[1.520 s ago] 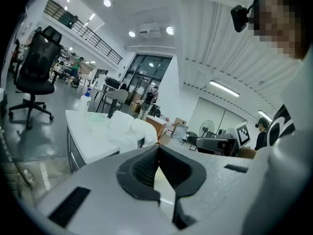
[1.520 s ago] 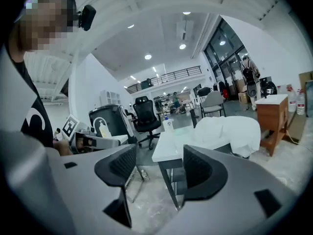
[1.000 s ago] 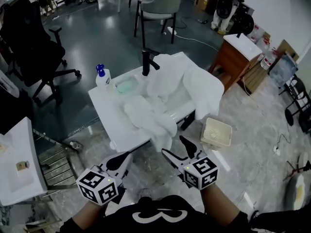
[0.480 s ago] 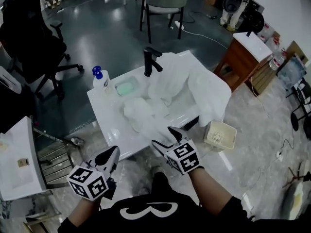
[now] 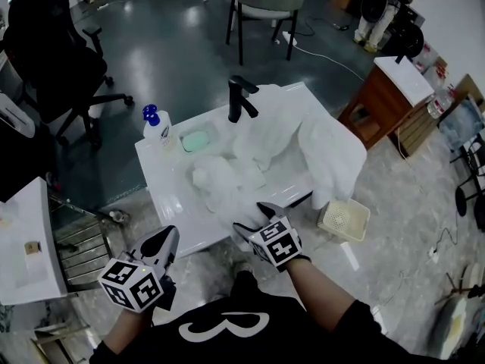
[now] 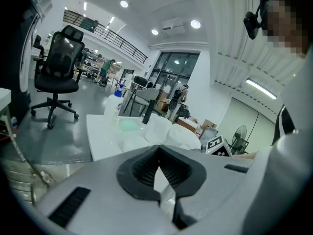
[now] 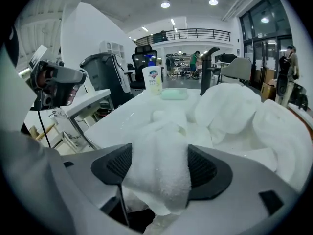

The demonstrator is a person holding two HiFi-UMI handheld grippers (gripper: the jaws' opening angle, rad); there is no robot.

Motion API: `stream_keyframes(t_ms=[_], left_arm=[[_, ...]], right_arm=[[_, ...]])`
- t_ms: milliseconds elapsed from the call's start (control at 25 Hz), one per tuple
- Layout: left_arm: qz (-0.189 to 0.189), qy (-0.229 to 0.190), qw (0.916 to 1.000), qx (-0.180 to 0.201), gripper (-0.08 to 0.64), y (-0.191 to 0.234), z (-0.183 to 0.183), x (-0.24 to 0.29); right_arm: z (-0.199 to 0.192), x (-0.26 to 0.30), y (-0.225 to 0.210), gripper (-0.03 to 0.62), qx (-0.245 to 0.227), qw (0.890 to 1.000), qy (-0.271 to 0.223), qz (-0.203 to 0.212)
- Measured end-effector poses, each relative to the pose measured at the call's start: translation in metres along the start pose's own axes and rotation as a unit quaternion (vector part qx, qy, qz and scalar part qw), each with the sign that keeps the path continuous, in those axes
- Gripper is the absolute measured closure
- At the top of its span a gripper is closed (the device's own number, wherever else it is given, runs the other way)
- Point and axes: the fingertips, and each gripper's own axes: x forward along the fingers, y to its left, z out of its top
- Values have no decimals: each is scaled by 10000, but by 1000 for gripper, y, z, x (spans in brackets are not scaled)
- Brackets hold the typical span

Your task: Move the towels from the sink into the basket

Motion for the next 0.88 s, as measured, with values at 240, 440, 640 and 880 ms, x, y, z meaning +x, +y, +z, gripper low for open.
stream_keyframes(t_ms=[240,440,640,880], left_arm=[[-35,-169,9998,-104,554,2,5,1],[-68,-194,9998,-62,554,1,8,2],[-131,-223,9996,-100,554,-3,10,0],[-329,-297,9990,-56,554,-16,16,-12]], right_arm=[[0,3,-8,290,-5,9999,14,-165],[1,3,-8,414,-20,9998,157,-97],[3,-1,-8,485,291,9994,187,20],[24,-28,8,502,465,9985,-285,-22]])
